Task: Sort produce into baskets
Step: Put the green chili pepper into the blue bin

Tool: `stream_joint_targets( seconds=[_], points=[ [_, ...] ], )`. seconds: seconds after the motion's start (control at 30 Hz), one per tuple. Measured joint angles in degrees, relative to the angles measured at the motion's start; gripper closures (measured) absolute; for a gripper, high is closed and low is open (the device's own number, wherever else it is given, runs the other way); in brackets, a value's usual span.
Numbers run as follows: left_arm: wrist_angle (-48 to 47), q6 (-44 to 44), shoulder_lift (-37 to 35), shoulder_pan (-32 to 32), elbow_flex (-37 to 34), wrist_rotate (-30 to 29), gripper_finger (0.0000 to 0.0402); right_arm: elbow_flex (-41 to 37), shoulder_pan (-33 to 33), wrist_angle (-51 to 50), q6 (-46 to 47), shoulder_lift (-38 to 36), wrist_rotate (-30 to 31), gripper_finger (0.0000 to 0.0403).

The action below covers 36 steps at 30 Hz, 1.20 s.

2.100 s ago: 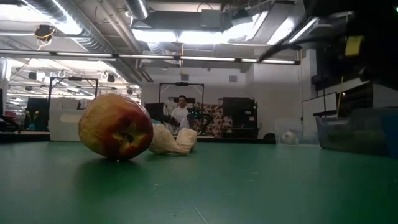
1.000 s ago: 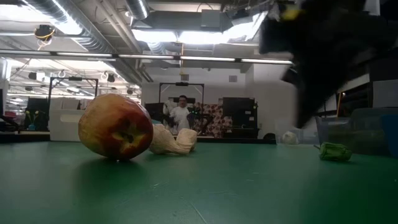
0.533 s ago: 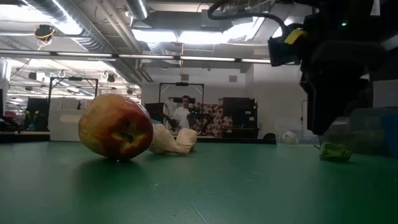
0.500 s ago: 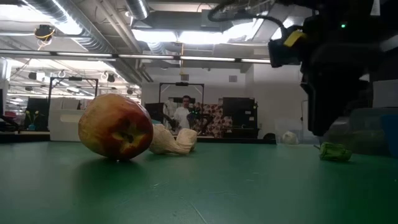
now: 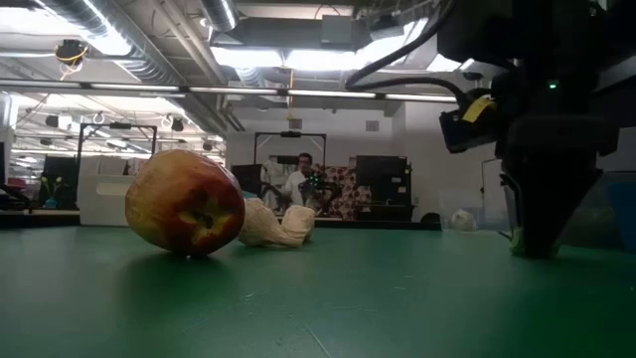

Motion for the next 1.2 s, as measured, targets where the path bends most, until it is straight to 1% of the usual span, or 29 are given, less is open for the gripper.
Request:
stream_joint_targets(
  seconds=[0.1,0.37,0.5,0.6,0.73,0.83,0.93,1.07,1.2],
  points=[
    [-0.12,0.00,0.00,0.00,0.00,0.00,0.0384,-0.01,0.04,0.42,0.00,0.00,0.11,0.0179],
    [-0.20,0.00,0.00,0.00,0.00,0.00,0.0384,-0.01,0.06,0.43,-0.03,0.00,-0.90,0.0306],
    [-0.46,-0.46,0.00,0.00,0.00,0.00,0.0384,-0.01,0.02,0.24,-0.50,-0.08,-2.25,0.0346],
    [-1.63,-1.26,0.00,0.00,0.00,-0.02,0.0384,0.00,0.03,-0.55,-0.85,-0.49,-3.60,0.0356],
    [-3.65,-3.26,0.00,0.00,-0.02,-0.02,0.0384,-0.28,0.57,-1.65,-0.65,-2.84,-6.64,0.0346],
    [-4.18,-3.41,0.00,0.00,-0.02,-0.02,0.0384,-0.14,0.50,-1.91,-0.24,-6.69,-8.35,0.0337],
    [-4.47,-3.41,0.00,0.00,-0.02,-0.02,0.0384,-0.14,0.98,-3.21,1.11,-10.87,-9.07,0.0336],
    [-4.54,-3.41,0.00,0.00,-0.02,0.00,0.0384,-0.14,3.36,-8.36,4.72,-17.33,-9.73,0.0344],
    [-4.66,-3.41,0.00,0.00,-0.02,-0.01,0.0384,-0.03,7.63,-16.03,11.86,-23.62,-9.50,0.0346]
  ],
)
